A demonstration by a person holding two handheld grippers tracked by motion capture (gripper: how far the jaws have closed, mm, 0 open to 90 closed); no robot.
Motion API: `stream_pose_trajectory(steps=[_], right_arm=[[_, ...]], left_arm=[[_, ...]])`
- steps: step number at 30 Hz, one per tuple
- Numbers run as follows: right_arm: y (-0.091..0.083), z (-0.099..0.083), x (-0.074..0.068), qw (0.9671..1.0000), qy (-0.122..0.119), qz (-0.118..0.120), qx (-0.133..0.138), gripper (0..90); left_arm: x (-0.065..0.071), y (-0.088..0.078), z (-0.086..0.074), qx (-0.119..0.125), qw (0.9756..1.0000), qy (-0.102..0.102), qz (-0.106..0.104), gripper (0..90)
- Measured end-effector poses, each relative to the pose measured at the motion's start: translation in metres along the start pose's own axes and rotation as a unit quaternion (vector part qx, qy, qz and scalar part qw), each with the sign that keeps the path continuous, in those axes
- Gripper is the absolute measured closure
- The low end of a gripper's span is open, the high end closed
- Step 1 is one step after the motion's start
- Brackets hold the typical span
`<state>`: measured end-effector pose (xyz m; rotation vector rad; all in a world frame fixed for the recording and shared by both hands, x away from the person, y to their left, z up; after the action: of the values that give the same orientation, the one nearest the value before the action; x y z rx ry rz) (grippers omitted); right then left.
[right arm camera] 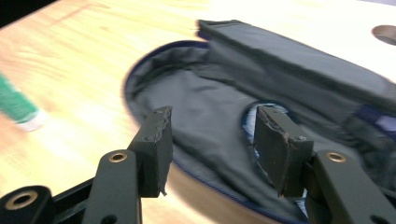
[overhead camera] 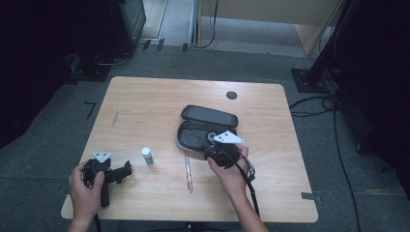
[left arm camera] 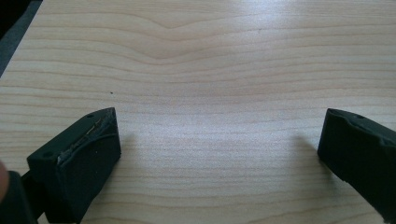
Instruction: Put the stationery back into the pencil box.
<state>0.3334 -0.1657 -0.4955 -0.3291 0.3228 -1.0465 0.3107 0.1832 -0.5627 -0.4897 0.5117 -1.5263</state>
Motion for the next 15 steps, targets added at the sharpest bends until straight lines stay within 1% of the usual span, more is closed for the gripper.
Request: stream_pose_trajectory(steps=[2,5,11,13,15], right_arm=[[-0.002,-0.001,-0.008,0.9999,-0.006,0.009,0.002,48.4],[-0.005,-0.002,-0.018,0.9998,-0.007,0.019,0.003,48.7],[-0.007,-0.011,-0.035,0.9992,0.006,0.039,0.0,50.0],[-0.007,-0.014,-0.041,0.9989,0.01,0.046,-0.002,52.1],[-0.005,-0.019,-0.047,0.9986,0.003,0.052,-0.009,54.1]], left_arm=[[0.0,0.0,0.0,0.0,1.0,0.0,0.0,0.0],[0.0,0.0,0.0,0.0,1.0,0.0,0.0,0.0],[0.0,0.0,0.0,0.0,1.0,0.0,0.0,0.0],[0.0,0.0,0.0,0.0,1.0,0.0,0.0,0.0],[0.0,0.0,0.0,0.0,1.0,0.0,0.0,0.0]])
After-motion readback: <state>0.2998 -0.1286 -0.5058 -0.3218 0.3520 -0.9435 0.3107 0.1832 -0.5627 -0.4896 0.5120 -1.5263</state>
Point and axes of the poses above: each handheld gripper's, and its own axes: y roughly forward along the jaws, z roughly out of its top, x roughly to its right, the point moved 6 cm from there along y, roughly forward along the jaws, and after that the axes turned 10 degrees about x, right-handed, at the moved point
